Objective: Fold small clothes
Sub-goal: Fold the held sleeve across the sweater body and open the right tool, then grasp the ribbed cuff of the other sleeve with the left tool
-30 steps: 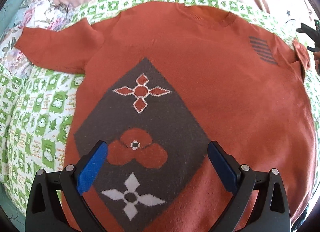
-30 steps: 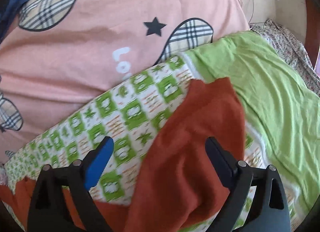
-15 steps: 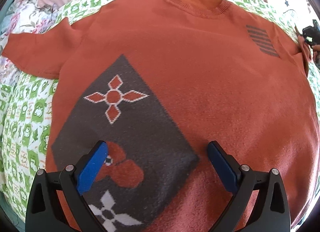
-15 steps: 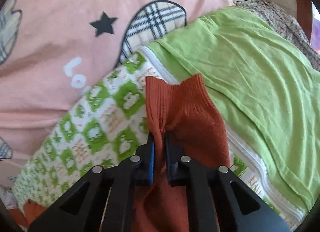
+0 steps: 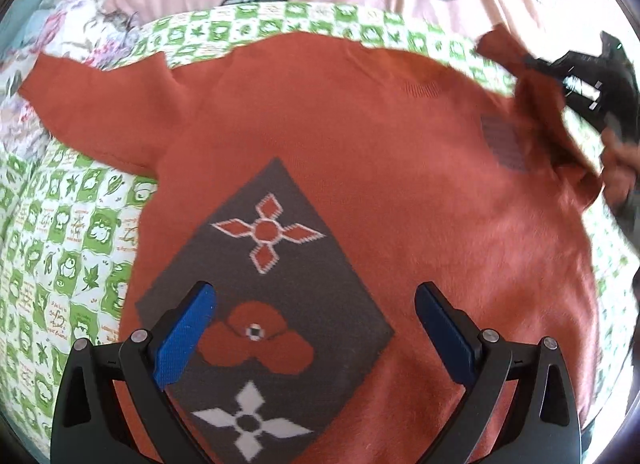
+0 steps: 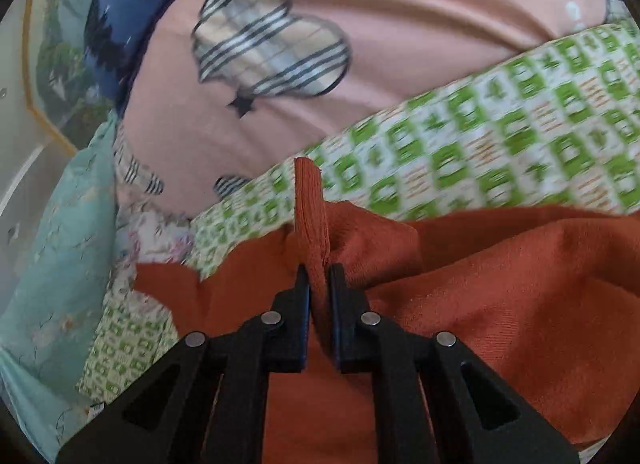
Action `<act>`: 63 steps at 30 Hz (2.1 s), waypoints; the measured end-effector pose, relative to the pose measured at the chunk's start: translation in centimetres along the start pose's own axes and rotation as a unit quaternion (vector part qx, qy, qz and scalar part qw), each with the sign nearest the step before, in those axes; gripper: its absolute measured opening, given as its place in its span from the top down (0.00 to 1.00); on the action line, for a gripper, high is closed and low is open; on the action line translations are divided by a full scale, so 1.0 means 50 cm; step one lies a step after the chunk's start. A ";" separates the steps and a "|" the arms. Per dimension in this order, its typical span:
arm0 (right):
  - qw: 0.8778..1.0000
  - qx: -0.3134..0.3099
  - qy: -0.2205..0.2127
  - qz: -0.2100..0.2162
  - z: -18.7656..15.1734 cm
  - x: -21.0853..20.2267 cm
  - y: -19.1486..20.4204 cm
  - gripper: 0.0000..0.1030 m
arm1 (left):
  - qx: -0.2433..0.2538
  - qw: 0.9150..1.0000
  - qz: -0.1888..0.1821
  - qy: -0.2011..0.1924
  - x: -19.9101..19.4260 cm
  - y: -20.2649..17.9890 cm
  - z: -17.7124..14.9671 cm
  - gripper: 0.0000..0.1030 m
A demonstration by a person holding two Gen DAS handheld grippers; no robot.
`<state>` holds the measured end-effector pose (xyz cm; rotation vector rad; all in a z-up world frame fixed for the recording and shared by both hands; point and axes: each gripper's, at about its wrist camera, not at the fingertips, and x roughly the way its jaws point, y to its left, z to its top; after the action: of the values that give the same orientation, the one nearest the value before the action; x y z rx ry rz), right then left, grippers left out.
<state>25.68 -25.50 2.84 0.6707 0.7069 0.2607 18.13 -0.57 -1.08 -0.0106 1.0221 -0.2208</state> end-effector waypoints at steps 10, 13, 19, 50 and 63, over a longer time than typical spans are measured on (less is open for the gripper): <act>0.992 -0.030 0.122 0.013 -0.126 0.216 0.127 0.79 | -0.065 0.994 -0.089 -0.022 0.020 0.095 0.051 0.03; 0.993 -0.011 0.109 0.041 -0.130 0.184 0.120 0.62 | -0.093 0.987 -0.129 -0.013 0.063 0.117 0.083 0.03; 0.999 0.004 0.041 0.020 -0.139 0.026 0.088 0.55 | -0.121 0.975 -0.187 0.015 0.188 0.115 0.173 0.03; 0.972 0.070 -0.053 -0.217 -0.141 -0.246 -0.144 0.41 | -0.060 0.981 -0.139 -0.124 0.137 0.166 0.253 0.95; 0.976 0.053 0.000 -0.210 -0.067 -0.150 -0.213 0.89 | -0.082 0.983 -0.146 -0.081 0.186 0.193 0.223 0.94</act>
<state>17.91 -35.29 -2.10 0.6052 0.8491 -0.1678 33.95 6.09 -4.19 -0.3244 0.8705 -0.3955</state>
